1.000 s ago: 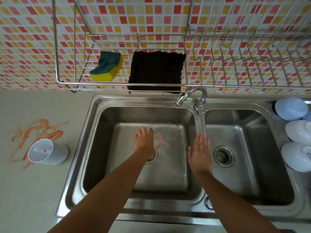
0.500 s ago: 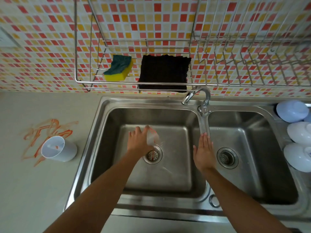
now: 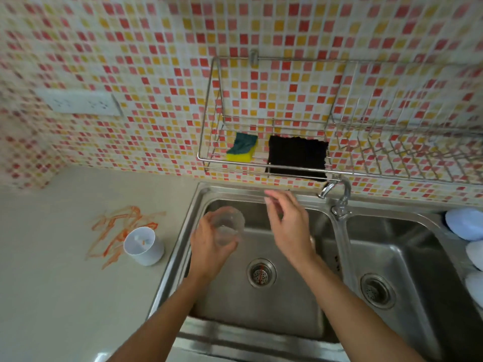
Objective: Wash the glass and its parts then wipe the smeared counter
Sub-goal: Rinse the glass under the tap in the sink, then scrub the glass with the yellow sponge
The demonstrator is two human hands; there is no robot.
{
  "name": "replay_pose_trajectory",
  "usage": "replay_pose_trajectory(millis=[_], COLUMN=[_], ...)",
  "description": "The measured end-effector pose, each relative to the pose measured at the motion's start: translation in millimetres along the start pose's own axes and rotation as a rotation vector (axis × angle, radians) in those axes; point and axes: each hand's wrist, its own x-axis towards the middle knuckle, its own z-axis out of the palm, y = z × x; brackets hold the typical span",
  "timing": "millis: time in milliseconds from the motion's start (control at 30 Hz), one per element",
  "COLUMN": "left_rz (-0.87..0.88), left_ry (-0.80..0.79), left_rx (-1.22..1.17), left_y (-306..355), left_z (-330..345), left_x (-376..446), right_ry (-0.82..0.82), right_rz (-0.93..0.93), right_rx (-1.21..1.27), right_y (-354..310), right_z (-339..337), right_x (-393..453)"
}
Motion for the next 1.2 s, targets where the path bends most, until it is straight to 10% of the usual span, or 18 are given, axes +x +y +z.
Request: replay_pose_trajectory(millis=[167, 400, 933, 1200], left_rz=[0.037, 0.062, 0.211, 0.252], left_ry=[0.097, 0.055, -0.124, -0.26], left_rx=[-0.076, -0.128, -0.107, 0.015], left_y=[12.3, 3.9, -16.3, -2.0], left_z=[-36.0, -57.8, -48.4, -20.2], left_x=[24.8, 40.9, 62.2, 76.5], right_ry=[0.033, -0.339, -0.125, -0.163], right_rz=[-0.1, 0.442, 0.365, 1.052], right_rx=[-0.095, -0.477, 0.322, 0.887], right_y=[-55.5, -37.3, -69.8, -32.5], right_z=[23.8, 70.2, 5.8, -5.2], right_x=[92.8, 172.5, 120.8, 9.1])
